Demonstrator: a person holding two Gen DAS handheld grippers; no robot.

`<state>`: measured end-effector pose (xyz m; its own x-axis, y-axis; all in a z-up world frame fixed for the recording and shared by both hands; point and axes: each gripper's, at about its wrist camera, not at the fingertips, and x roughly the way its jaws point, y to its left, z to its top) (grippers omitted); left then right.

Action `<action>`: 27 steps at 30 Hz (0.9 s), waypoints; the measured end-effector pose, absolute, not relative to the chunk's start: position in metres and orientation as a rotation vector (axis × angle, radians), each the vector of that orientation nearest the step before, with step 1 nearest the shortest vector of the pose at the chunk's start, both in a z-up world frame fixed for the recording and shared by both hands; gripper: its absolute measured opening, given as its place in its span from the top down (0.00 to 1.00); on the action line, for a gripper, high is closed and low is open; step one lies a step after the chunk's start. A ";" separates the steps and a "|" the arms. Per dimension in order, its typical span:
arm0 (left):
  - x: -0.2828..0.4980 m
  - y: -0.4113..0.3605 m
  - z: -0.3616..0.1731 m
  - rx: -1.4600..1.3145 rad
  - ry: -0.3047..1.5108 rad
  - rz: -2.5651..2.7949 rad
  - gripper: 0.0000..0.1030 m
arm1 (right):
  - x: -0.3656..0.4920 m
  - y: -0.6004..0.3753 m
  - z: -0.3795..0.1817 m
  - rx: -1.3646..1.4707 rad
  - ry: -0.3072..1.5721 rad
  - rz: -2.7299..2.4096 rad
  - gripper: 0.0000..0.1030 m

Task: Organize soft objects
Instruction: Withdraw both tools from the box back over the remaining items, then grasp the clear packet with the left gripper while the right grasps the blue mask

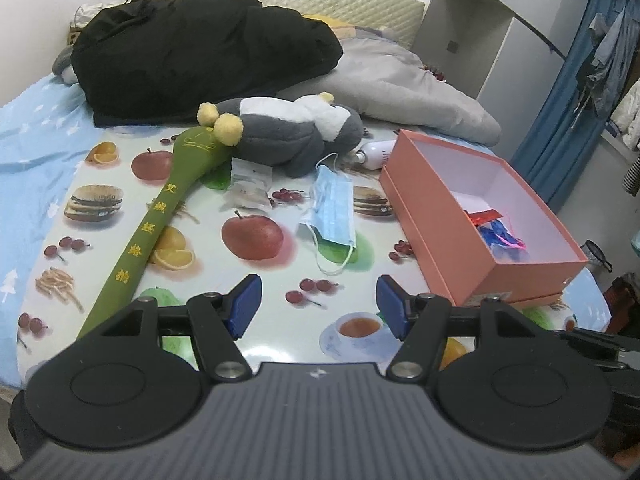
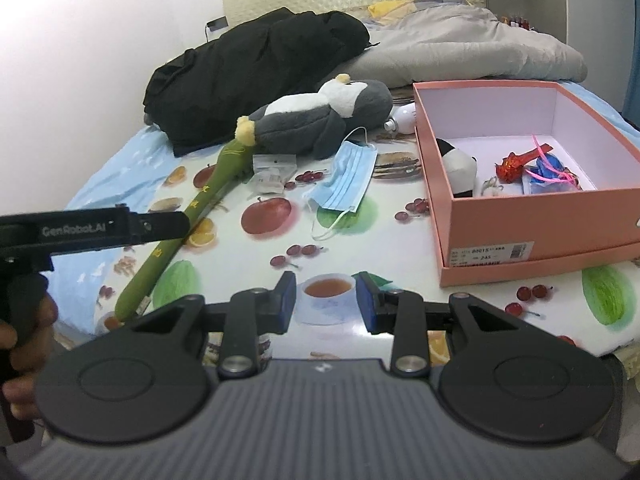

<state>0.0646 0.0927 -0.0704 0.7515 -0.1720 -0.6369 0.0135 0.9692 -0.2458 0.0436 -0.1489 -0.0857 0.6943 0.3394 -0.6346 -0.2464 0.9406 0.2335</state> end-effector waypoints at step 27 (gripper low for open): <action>0.212 0.136 -0.145 -0.221 0.800 -0.008 0.30 | 0.173 -0.099 -0.150 0.077 0.788 0.393 0.38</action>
